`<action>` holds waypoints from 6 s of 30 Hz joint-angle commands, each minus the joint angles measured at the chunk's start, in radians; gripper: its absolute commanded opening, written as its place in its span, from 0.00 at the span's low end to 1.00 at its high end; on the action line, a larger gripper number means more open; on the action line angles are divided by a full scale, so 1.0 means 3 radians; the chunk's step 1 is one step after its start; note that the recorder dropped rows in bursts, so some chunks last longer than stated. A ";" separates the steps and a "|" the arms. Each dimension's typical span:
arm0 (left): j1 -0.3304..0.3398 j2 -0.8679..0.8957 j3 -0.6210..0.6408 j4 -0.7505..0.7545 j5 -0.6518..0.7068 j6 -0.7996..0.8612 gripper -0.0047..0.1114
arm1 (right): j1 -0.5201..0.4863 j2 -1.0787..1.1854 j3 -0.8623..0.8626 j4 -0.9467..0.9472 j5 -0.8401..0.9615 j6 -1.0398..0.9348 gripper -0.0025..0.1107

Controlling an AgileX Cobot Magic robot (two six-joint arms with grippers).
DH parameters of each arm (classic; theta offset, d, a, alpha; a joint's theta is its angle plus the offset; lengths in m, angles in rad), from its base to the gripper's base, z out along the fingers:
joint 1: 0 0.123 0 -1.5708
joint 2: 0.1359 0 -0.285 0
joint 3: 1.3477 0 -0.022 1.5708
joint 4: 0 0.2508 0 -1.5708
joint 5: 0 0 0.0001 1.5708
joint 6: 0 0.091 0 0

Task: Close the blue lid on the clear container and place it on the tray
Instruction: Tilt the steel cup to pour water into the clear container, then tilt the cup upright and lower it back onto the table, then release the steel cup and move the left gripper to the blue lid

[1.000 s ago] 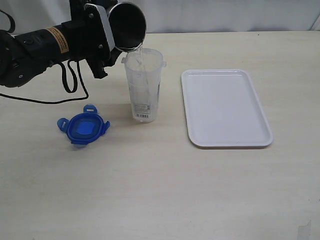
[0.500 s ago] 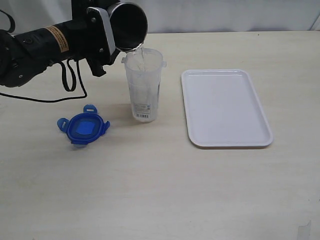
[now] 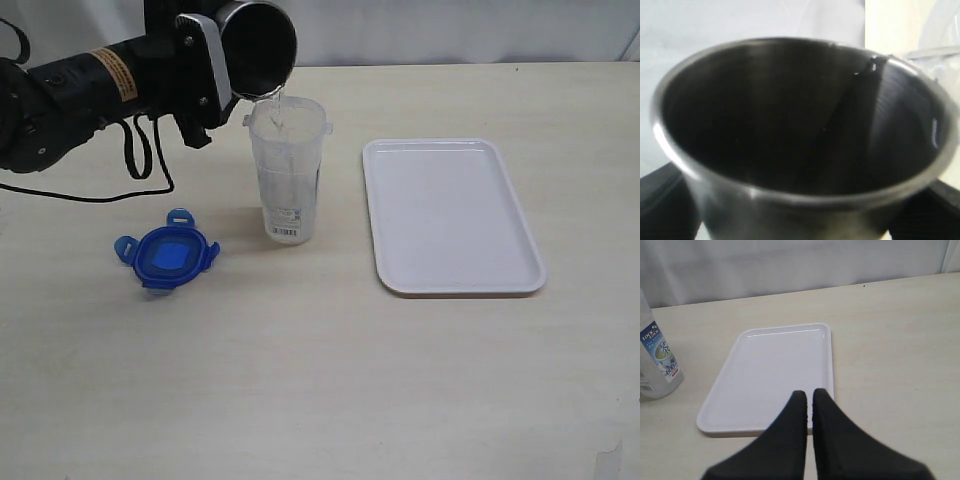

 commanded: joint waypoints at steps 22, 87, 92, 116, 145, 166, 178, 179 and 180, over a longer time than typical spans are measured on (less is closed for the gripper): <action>0.0693 0.0673 -0.0221 -0.0585 -0.0579 -0.3814 0.04 | -0.0023 -0.0017 0.0012 0.0002 -0.0008 -0.0007 0.06; 0.1005 0.1743 -0.1622 -0.0587 0.0845 -0.4035 0.84 | -0.0023 -0.0017 0.0012 0.0002 -0.0008 -0.0007 0.06; 0.1005 0.1636 -0.1610 -0.0587 0.1122 -0.4146 0.84 | -0.0023 -0.0017 0.0012 0.0002 -0.0008 -0.0007 0.06; 0.1005 0.0626 -0.0559 -0.0584 0.1209 -0.4171 0.84 | -0.0023 -0.0017 0.0012 0.0002 -0.0008 -0.0007 0.06; 0.1005 -0.1423 0.0404 -0.3261 0.4621 -0.2301 0.32 | -0.0023 -0.0017 0.0012 0.0002 -0.0008 -0.0007 0.06; 0.1005 -0.0425 0.0593 -0.4493 0.4255 -0.0486 0.43 | -0.0023 -0.0017 0.0012 0.0002 -0.0008 -0.0007 0.06; 0.0768 -0.0425 0.0595 -0.4432 0.3925 -0.0212 0.44 | -0.0023 -0.0017 0.0012 0.0002 -0.0008 -0.0007 0.06; 0.0768 -0.0425 0.0595 -0.4432 0.3915 -0.0219 0.44 | -0.0023 -0.0017 0.0012 0.0002 -0.0008 -0.0007 0.06; 0.0768 -0.0425 0.0595 -0.4424 0.3915 -0.0219 0.44 | -0.0023 -0.0017 0.0012 0.0002 -0.0008 -0.0007 0.06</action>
